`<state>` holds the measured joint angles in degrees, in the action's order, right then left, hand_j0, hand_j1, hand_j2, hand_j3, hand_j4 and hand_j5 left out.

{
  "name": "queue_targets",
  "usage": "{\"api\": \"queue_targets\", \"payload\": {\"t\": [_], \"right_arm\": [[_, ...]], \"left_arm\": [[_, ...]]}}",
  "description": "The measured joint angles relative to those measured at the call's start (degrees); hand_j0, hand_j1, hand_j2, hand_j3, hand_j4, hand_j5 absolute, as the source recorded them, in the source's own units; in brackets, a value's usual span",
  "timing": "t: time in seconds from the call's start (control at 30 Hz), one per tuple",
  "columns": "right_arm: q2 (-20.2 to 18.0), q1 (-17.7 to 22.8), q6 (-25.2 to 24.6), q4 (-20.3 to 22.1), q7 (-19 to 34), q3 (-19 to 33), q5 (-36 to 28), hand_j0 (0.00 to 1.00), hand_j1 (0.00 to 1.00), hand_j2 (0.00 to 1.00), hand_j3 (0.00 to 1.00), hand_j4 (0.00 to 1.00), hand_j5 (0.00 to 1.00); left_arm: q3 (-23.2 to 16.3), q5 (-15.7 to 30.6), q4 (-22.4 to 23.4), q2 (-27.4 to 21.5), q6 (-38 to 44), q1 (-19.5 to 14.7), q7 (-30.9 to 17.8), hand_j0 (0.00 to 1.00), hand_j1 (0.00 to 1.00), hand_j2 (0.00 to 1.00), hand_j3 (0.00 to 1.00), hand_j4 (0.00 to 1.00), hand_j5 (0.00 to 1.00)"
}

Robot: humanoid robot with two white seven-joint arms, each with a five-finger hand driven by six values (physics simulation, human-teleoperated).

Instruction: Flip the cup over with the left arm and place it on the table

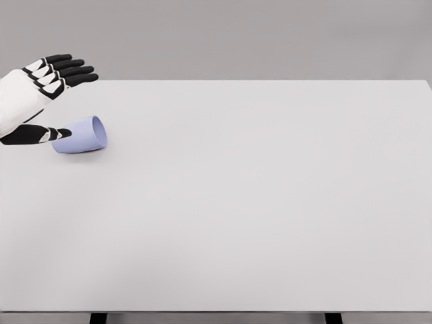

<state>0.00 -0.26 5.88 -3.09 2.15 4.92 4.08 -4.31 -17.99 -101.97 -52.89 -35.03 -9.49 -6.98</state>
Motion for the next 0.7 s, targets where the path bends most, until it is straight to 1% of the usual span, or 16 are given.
{"api": "queue_targets", "payload": {"t": [0.17, 0.27, 0.53, 0.7], "right_arm": [[0.00, 0.00, -0.01, -0.05, 0.00, 0.00, -0.02, 1.00, 1.00, 1.00, 1.00, 1.00, 1.00], [0.00, 0.00, 0.00, -0.08, 0.01, 0.00, -0.03, 1.00, 1.00, 1.00, 1.00, 1.00, 1.00], [0.00, 0.00, 0.00, -0.07, -0.01, 0.00, -0.03, 1.00, 1.00, 1.00, 1.00, 1.00, 1.00], [0.00, 0.00, 0.01, -0.08, 0.00, 0.00, -0.03, 1.00, 1.00, 1.00, 1.00, 1.00, 1.00]], "left_arm": [[-0.08, -0.02, 0.00, -0.11, 0.00, 0.00, 0.00, 1.00, 1.00, 1.00, 1.00, 1.00, 1.00], [-0.10, -0.04, -0.22, -0.13, 0.00, 1.14, 0.00, 1.00, 1.00, 1.00, 1.00, 1.00, 1.00], [-0.19, 0.00, -0.72, -0.22, 0.00, 1.14, 0.00, 1.00, 1.00, 1.00, 1.00, 1.00, 1.00], [-2.32, 0.17, -1.00, -0.25, 0.00, 1.05, 0.03, 1.00, 1.00, 1.00, 1.00, 1.00, 1.00]]}}
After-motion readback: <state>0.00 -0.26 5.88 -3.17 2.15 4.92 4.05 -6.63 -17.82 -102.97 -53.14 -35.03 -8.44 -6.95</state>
